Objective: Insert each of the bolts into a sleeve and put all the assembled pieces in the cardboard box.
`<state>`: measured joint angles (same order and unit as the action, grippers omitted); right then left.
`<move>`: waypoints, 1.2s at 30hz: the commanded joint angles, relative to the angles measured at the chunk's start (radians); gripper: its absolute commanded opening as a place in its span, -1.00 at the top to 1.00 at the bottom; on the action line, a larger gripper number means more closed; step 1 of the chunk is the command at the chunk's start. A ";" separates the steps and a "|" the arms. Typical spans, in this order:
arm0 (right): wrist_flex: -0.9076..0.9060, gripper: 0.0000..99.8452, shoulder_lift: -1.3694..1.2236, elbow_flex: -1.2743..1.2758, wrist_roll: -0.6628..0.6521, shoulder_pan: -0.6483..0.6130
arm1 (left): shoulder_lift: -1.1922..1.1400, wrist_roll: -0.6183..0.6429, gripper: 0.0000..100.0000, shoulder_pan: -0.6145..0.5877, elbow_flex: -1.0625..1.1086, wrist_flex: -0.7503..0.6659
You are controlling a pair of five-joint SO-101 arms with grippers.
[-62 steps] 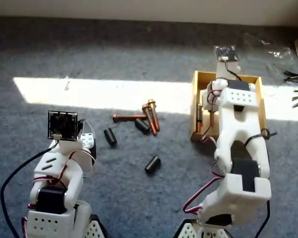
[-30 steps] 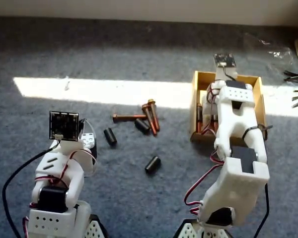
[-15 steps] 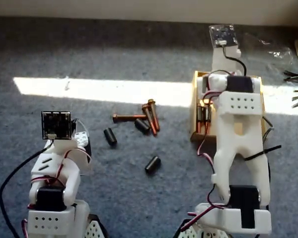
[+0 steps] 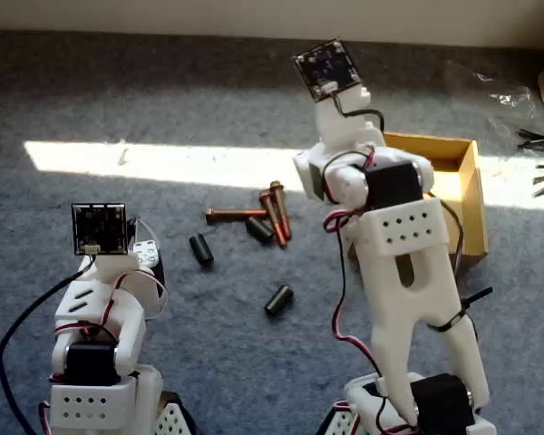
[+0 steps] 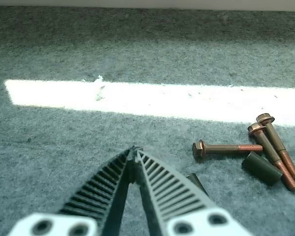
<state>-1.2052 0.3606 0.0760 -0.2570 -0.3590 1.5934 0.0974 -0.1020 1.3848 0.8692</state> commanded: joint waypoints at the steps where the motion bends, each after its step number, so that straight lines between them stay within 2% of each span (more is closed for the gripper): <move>1: -0.004 0.84 0.058 -0.004 -0.015 -0.050 | 0.010 0.002 0.99 -0.005 -0.012 -0.021; 7: 0.012 1.00 0.068 0.090 -0.020 -0.171 | 0.010 0.002 0.99 -0.008 -0.012 -0.021; 12: 0.028 0.99 0.058 0.174 -0.175 -0.246 | 0.010 0.002 0.99 -0.068 -0.010 -0.020; 23: 0.280 0.98 0.056 0.437 -0.365 -0.252 | 0.010 0.002 0.99 -0.087 0.019 -0.020; 27: 0.335 0.85 0.048 0.492 -0.388 -0.252 | 0.010 0.002 0.99 -0.090 0.019 -0.020; 32: 0.341 0.85 -0.102 0.476 -0.393 -0.252 | 0.010 0.000 0.99 -0.101 0.019 -0.021; 36: 0.311 0.85 -0.254 0.338 -0.385 -0.251 | 0.010 0.000 0.99 -0.148 0.022 -0.038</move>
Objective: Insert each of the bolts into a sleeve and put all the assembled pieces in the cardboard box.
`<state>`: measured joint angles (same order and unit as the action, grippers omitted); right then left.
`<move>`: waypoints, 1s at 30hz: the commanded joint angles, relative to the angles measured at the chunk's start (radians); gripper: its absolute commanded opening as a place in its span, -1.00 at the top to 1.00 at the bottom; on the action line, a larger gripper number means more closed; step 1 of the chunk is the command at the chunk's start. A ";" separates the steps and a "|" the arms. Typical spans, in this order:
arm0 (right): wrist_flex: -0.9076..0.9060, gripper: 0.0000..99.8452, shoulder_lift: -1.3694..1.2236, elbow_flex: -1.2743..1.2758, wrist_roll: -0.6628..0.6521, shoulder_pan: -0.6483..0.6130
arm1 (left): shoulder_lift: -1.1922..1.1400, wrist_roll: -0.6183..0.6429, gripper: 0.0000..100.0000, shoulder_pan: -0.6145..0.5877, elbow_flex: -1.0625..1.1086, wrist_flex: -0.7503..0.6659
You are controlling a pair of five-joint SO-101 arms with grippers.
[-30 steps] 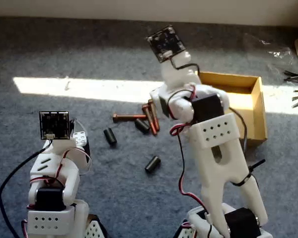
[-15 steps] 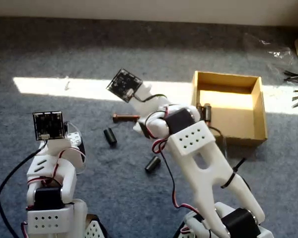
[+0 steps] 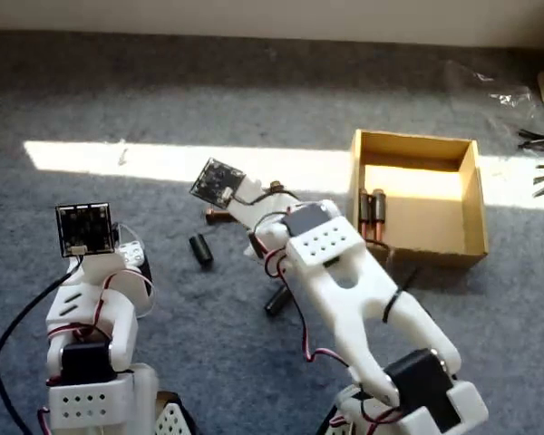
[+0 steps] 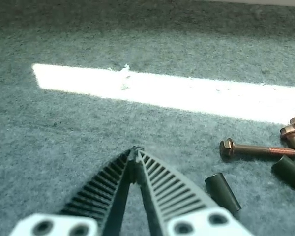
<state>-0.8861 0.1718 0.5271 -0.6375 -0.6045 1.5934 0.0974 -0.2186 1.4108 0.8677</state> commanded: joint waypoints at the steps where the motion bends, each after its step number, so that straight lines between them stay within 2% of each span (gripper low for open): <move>1: -0.027 0.85 -0.096 -0.150 -0.005 -0.005 | 0.010 0.000 0.99 -0.042 -0.002 -0.041; 7: -0.165 0.85 -0.272 -0.392 0.003 -0.005 | 0.010 0.002 0.99 -0.062 0.013 -0.054; 16: -0.260 0.84 -0.499 -0.634 0.051 -0.002 | 0.010 0.002 0.99 -0.064 0.013 -0.054; 26: -0.278 0.84 -0.552 -0.711 0.046 0.015 | 0.010 0.002 0.99 -0.064 0.013 -0.054; 30: -0.280 0.84 -0.553 -0.708 -0.003 0.012 | 0.010 0.002 0.99 -0.064 0.013 -0.054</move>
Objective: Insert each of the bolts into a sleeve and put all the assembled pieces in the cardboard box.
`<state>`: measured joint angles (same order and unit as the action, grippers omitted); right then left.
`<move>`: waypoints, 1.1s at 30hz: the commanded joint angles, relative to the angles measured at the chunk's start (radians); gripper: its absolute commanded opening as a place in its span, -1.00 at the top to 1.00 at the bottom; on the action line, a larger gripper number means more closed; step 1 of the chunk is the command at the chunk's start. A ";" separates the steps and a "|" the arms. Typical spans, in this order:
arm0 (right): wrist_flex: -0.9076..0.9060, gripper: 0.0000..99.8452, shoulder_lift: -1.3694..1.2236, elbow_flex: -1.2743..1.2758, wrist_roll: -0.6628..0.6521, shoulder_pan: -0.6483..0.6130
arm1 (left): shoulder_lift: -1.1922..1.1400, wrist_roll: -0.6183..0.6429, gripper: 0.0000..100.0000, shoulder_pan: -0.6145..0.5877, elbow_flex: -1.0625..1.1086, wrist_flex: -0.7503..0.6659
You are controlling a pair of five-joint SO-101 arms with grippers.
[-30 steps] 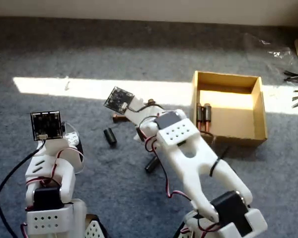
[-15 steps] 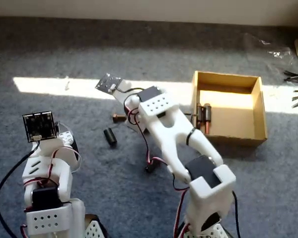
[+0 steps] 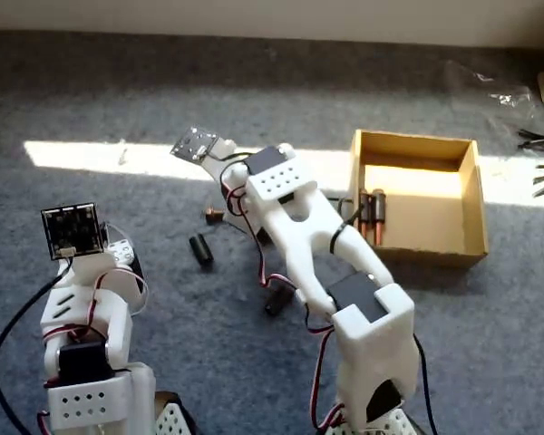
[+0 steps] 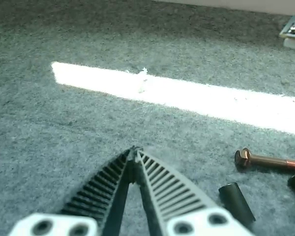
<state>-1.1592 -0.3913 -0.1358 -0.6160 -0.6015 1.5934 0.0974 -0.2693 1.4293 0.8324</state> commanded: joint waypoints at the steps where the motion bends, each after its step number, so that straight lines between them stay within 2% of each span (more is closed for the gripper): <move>1: -0.010 0.84 0.010 -0.044 -0.025 0.008 | 0.010 0.002 0.99 -0.013 -0.005 -0.018; 8: -0.033 0.73 0.001 -0.036 -0.025 0.010 | 0.010 0.002 0.99 -0.013 -0.005 -0.018; 20: -0.012 0.73 -0.068 -0.025 -0.023 0.007 | 0.010 -0.041 0.99 -0.013 -0.004 -0.018; 33: -0.027 0.73 -0.082 -0.013 0.043 0.005 | 0.010 -0.044 0.99 -0.013 -0.004 -0.018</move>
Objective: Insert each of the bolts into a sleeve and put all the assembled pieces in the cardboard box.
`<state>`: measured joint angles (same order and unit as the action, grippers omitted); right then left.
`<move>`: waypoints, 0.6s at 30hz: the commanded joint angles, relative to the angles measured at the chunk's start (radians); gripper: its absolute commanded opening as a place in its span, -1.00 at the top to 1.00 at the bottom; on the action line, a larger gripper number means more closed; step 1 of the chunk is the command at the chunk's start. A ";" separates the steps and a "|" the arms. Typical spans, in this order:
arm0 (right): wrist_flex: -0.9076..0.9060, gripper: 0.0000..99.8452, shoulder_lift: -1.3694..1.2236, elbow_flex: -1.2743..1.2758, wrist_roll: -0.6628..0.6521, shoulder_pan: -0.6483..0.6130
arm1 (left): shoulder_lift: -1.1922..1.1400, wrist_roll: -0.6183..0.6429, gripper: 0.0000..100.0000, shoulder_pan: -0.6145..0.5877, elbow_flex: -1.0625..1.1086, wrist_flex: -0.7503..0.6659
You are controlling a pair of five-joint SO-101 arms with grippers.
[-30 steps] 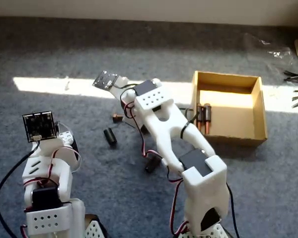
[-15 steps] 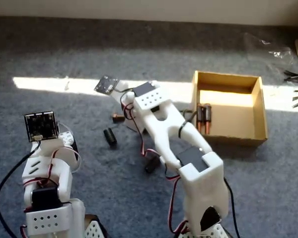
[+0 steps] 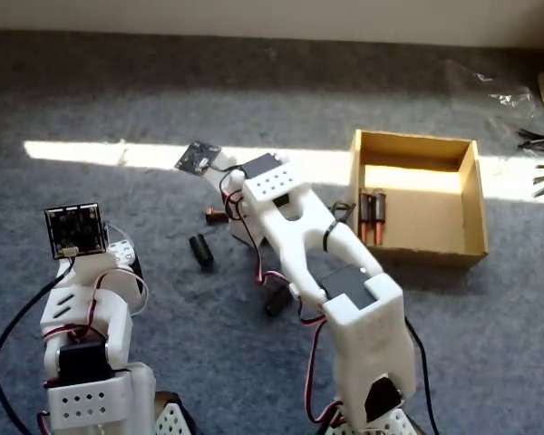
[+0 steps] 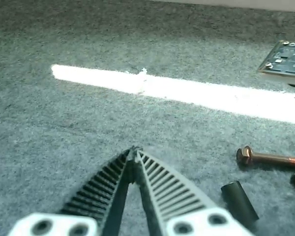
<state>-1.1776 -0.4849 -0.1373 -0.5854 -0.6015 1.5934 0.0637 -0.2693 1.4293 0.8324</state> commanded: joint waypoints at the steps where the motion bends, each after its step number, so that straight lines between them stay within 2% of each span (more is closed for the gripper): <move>1: -0.008 0.73 0.010 -0.012 0.012 0.005 | 0.010 -0.011 0.99 -0.013 -0.004 -0.018; 11: -0.010 0.74 -0.062 -0.015 0.012 0.005 | 0.010 -0.011 0.99 -0.013 -0.004 -0.018; 16: -0.010 0.92 -0.059 -0.019 0.014 0.005 | 0.010 -0.012 0.99 -0.013 0.015 -0.044; 18: -0.010 0.93 -0.059 -0.019 0.014 0.005 | 0.010 -0.012 0.99 -0.013 0.028 -0.063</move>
<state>-1.1776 -0.5508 -0.1603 -0.5823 -0.5953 1.5950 0.0575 -0.2693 1.4584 0.8063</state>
